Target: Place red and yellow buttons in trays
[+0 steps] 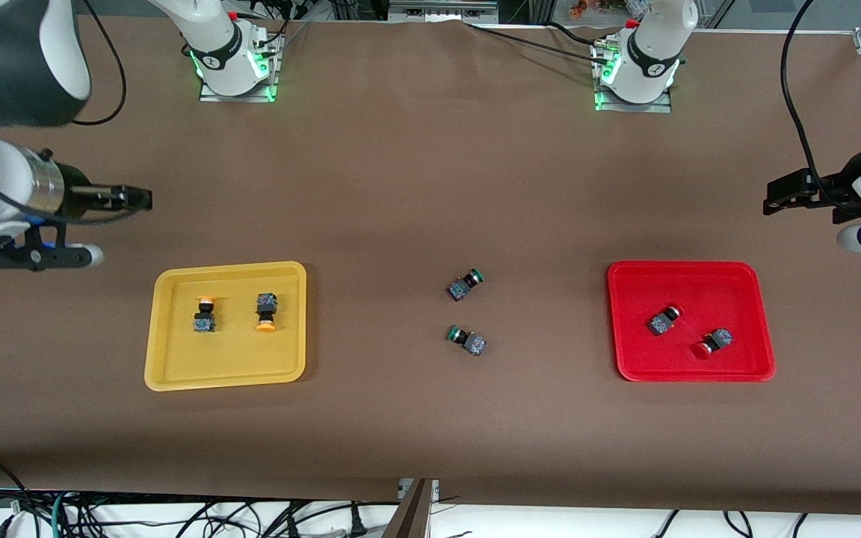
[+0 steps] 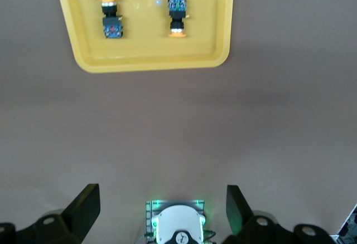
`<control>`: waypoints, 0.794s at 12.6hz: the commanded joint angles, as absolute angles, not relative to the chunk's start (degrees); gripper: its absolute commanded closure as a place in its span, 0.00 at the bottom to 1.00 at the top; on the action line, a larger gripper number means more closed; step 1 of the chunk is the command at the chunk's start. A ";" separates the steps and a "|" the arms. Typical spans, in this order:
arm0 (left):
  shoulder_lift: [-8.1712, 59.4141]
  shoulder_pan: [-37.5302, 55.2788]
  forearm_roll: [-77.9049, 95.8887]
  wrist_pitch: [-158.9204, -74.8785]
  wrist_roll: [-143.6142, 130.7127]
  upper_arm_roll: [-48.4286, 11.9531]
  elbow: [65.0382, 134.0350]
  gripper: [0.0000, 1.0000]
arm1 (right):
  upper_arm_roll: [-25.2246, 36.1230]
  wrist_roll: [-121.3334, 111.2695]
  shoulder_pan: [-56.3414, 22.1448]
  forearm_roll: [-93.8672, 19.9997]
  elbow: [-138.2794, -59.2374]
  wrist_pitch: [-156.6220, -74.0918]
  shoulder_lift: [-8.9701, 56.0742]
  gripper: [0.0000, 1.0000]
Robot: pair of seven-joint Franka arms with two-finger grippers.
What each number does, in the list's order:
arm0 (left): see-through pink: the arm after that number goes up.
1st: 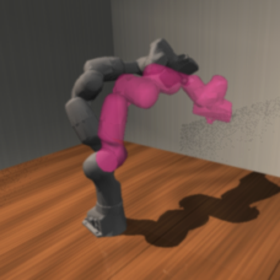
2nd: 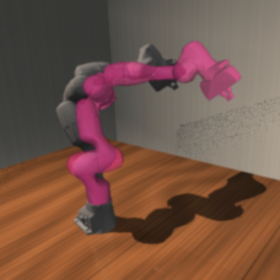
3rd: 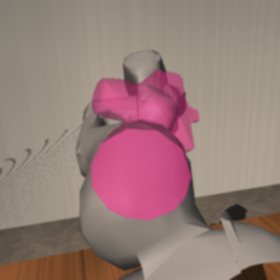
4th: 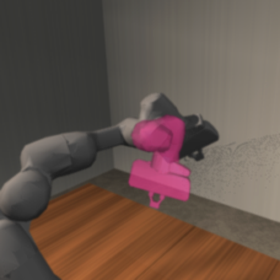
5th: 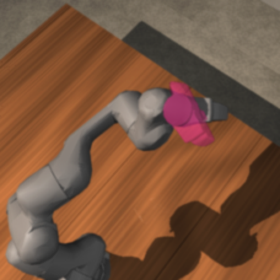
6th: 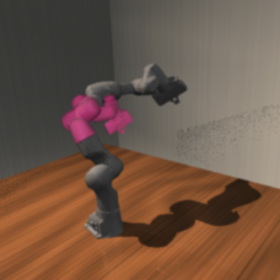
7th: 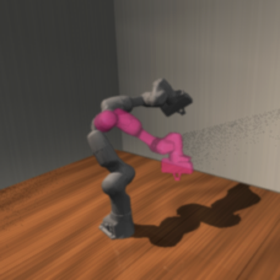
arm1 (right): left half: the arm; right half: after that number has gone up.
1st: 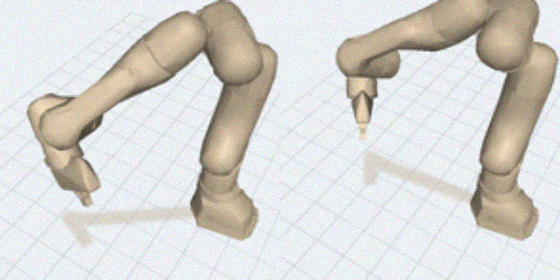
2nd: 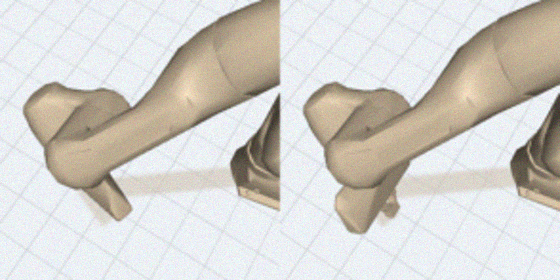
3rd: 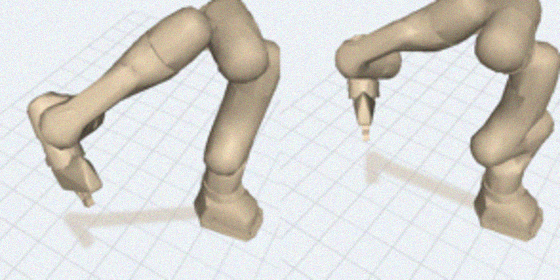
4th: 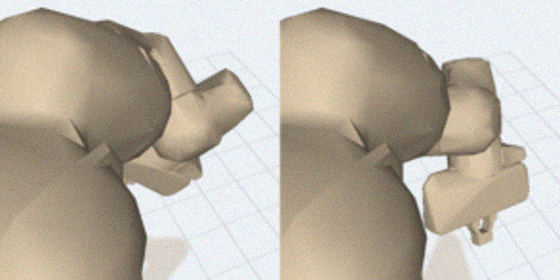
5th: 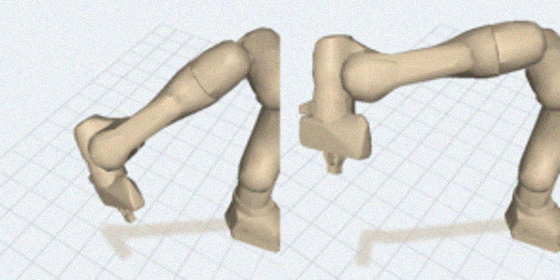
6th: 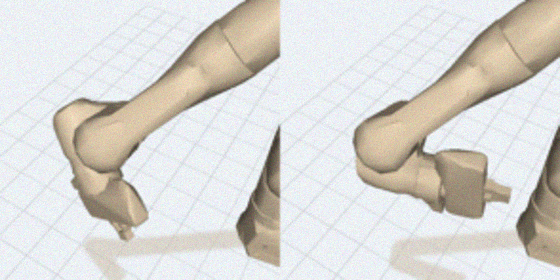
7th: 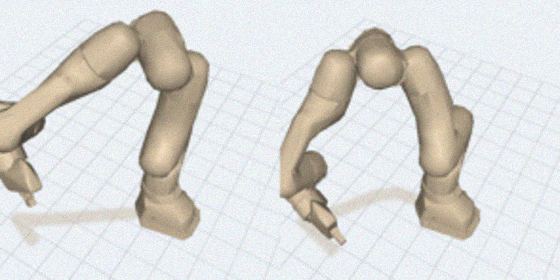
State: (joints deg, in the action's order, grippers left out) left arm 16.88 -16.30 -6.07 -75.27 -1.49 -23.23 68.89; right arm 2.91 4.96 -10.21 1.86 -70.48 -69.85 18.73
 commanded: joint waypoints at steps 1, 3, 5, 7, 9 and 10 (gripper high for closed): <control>11.72 -8.81 -2.21 -79.61 -4.74 -13.39 76.77 0.00 | 1.05 4.31 -8.09 2.28 -76.01 -69.70 11.62 0.00; 4.34 -4.24 -1.67 -87.94 -4.75 -8.11 87.22 0.00 | 0.88 4.48 -6.95 1.76 -76.20 -70.83 7.93 0.00; 1.07 -1.60 -1.41 -90.61 -4.75 -5.20 91.30 0.00 | 0.62 4.22 -6.94 1.41 -76.29 -70.76 6.51 0.00; -0.87 4.37 -1.32 -90.79 -4.57 1.11 93.94 0.00 | 0.18 4.48 -6.42 1.41 -78.82 -70.93 3.71 0.00; -1.14 4.13 -1.32 -90.88 -4.48 1.14 95.00 0.00 | 0.18 4.74 -6.07 1.41 -81.03 -70.58 2.47 0.00; -1.75 4.13 -1.32 -90.88 -4.40 1.14 95.79 0.00 | 0.09 4.75 -6.06 1.58 -81.82 -70.58 1.94 0.00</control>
State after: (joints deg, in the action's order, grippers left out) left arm 0.58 3.17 -2.95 -89.31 -4.31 0.04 92.31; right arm 1.21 4.67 -7.41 1.79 -77.83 -69.73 4.79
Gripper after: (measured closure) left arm 0.000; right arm 0.000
